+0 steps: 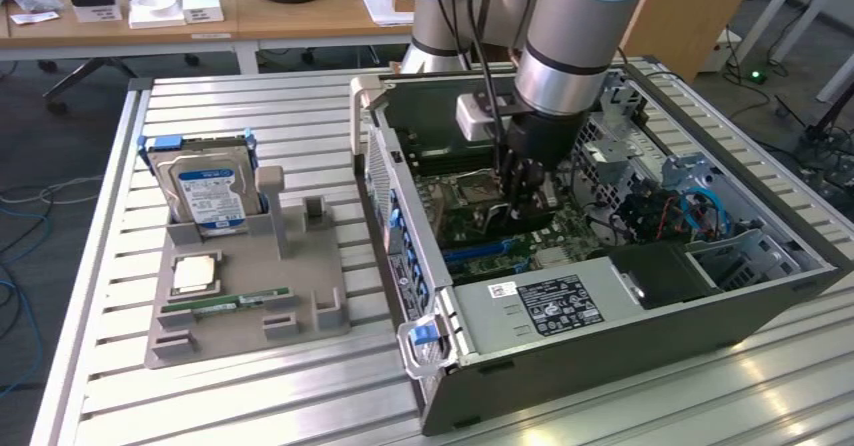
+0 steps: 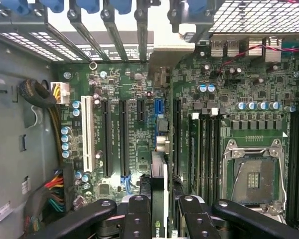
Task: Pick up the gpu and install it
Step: 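Insert the gpu into the slot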
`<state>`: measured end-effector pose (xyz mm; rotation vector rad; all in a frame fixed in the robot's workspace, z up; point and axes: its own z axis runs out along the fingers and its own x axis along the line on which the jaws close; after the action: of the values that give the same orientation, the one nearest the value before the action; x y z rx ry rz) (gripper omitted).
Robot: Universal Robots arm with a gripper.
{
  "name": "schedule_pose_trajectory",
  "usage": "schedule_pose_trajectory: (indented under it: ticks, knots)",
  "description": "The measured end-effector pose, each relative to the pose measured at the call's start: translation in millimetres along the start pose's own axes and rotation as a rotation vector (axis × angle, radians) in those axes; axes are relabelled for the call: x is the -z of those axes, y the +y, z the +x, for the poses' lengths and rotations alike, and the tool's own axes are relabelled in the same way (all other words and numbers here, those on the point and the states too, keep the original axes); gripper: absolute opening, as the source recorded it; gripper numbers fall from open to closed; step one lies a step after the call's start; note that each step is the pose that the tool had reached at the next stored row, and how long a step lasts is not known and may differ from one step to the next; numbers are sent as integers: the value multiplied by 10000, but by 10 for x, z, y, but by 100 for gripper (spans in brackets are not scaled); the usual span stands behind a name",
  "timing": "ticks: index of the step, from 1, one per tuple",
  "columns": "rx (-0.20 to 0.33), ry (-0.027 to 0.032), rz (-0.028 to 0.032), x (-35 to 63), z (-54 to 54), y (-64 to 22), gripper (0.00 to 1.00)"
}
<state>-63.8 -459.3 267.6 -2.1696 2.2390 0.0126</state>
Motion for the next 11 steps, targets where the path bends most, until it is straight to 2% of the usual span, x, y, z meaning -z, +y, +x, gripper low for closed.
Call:
schedule_pose_trajectory:
  ticks: [11]
  knots:
    - [18, 0, 17, -9, 8, 65, 26]
